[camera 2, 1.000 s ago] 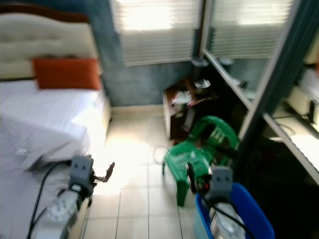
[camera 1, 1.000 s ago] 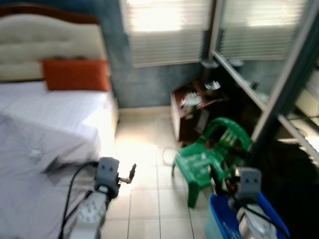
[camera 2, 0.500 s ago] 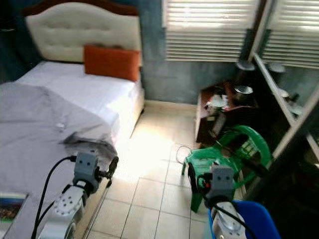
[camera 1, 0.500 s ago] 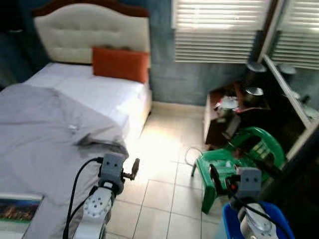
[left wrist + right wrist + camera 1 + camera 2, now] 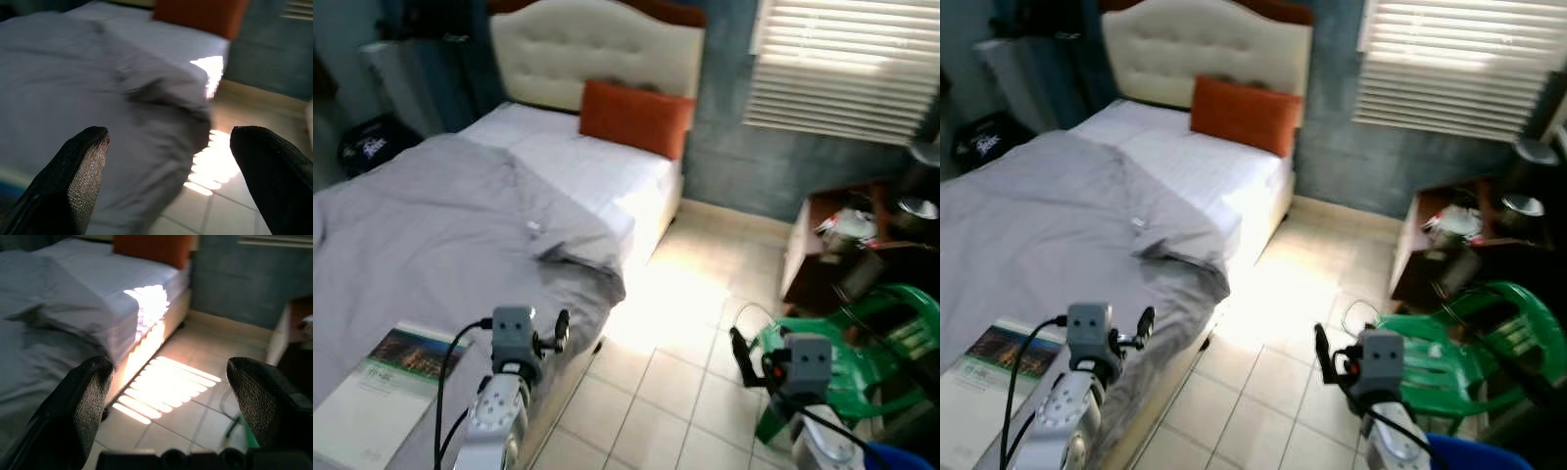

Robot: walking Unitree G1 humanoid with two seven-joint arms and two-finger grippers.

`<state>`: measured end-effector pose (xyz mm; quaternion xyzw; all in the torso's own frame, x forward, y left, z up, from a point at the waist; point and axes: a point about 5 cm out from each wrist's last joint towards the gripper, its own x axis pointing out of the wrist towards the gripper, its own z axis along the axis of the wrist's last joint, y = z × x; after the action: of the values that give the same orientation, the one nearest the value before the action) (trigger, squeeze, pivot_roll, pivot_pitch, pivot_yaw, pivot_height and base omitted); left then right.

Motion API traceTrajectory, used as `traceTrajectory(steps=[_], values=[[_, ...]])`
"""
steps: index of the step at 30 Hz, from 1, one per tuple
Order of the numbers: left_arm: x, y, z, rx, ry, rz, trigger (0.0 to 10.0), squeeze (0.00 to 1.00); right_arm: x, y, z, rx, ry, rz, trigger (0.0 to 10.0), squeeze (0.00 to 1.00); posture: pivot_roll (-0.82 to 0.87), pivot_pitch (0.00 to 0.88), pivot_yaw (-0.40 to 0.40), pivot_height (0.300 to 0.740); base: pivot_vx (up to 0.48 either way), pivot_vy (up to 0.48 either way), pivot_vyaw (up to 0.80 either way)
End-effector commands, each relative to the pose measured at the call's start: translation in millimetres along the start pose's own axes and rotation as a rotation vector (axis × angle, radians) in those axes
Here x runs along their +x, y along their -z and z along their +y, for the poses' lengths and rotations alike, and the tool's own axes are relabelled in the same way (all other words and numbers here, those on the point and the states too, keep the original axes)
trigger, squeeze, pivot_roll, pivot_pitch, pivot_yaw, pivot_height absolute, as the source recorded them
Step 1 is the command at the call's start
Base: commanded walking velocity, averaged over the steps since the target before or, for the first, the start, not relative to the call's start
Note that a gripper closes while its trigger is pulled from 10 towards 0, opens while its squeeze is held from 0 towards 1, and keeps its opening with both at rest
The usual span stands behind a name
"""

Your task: Clean up the room

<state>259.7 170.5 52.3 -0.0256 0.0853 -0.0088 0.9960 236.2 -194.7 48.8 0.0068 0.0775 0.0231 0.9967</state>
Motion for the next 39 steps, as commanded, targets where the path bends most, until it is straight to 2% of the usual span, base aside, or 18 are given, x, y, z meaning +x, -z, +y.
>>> traceTrajectory(steps=[1, 7, 10, 24, 31, 32, 39], values=[[-3.6, -2.5, 0.8, 0.007, -0.002, -0.02, 10.0, 0.0, -2.1, -2.6, 0.8, -0.004, -0.008, -0.019, 10.0, 0.0, -0.03, 0.0, -0.024, 0.74, 0.0, 0.0, 0.7], [-1.7, -4.1, -12.0, 0.069, 0.035, -0.004, 10.0, 0.0, 3.8, -3.8, 5.6, -0.001, -0.025, -0.021, 10.0, 0.0, -0.02, 0.0, -0.025, 0.74, 0.0, 0.0, 0.7], [-1.4, -4.8, -11.1, 0.097, 0.041, -0.007, 10.0, 0.0, 6.4, -4.3, 8.3, 0.001, -0.032, -0.024, 10.0, 0.0, -0.02, 0.0, -0.018, 0.74, 0.0, 0.0, 0.69], [6.2, -8.1, -17.3, 0.13, 0.068, 0.003, 10.0, 0.0, 9.8, -3.4, 11.0, 0.006, -0.038, -0.024, 10.0, 0.0, -0.03, 0.0, -0.005, 0.74, 0.253, -0.404, 0.68], [9.5, -6.6, -12.6, 0.115, 0.038, 0.018, 10.0, 0.0, 9.5, -2.9, 11.3, 0.005, -0.04, -0.023, 10.0, 0.0, -0.03, 0.0, -0.003, 0.74, 0.254, -0.404, 0.68], [7.7, -5.1, -8.2, 0.141, 0.023, 0.016, 10.0, 0.0, 8.8, -2.3, 10.5, 0.008, -0.038, -0.023, 10.0, 0.0, -0.03, 0.0, -0.003, 0.74, 0.251, -0.405, 0.68], [0.3, -0.6, -0.9, 0.146, 0.019, 0.009, 10.0, 0.0, 9.0, -2.3, 9.6, 0.017, -0.037, -0.028, 10.0, 0.0, -0.02, 0.0, -0.009, 0.74, 0.211, -0.41, 0.68]])
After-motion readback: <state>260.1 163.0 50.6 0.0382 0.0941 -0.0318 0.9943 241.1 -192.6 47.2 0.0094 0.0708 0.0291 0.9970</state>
